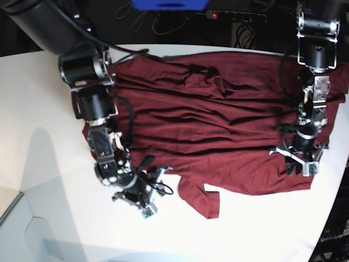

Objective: Layout the t-shirt on the table in an organized manner, then fold the t-shirt properly
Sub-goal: 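Drag the held edge with the right gripper toward the shirt hem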

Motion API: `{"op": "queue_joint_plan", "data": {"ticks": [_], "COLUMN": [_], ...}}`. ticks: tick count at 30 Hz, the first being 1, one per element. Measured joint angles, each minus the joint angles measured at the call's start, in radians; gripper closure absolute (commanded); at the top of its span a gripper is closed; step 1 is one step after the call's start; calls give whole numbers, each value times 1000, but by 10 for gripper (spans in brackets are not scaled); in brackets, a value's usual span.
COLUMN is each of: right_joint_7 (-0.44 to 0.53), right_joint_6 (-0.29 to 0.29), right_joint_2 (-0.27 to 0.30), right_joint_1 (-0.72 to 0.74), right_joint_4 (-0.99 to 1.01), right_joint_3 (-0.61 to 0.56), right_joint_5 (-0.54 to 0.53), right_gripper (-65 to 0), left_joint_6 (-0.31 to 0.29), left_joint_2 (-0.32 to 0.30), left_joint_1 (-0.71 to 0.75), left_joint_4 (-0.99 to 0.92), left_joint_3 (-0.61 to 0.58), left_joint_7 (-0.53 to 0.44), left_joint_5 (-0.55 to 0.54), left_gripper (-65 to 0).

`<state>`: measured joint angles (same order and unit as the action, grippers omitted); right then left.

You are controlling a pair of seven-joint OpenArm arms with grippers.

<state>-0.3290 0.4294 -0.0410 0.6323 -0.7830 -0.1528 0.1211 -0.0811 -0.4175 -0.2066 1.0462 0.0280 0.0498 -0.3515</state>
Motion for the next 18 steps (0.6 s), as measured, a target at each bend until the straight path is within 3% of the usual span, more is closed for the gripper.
{"op": "queue_joint_plan", "data": {"ticks": [7, 13, 18], "right_joint_7": [168, 253, 272], "right_joint_6": [0, 0, 0], "right_joint_2": [-69, -92, -103], "right_joint_1": [33, 28, -22], "right_joint_4": [119, 238, 273], "right_joint_3": [1, 1, -2], "right_joint_5": [-6, -1, 2], "right_gripper": [-365, -367, -366], "left_joint_6": [2, 3, -1], "left_joint_2": [1, 34, 63], "left_joint_1": [93, 151, 145], "left_joint_4": [116, 160, 164], "left_joint_3": [16, 119, 163], "left_joint_7": [3, 93, 96], "left_joint_5": [0, 0, 4], "left_gripper": [-161, -161, -161]}}
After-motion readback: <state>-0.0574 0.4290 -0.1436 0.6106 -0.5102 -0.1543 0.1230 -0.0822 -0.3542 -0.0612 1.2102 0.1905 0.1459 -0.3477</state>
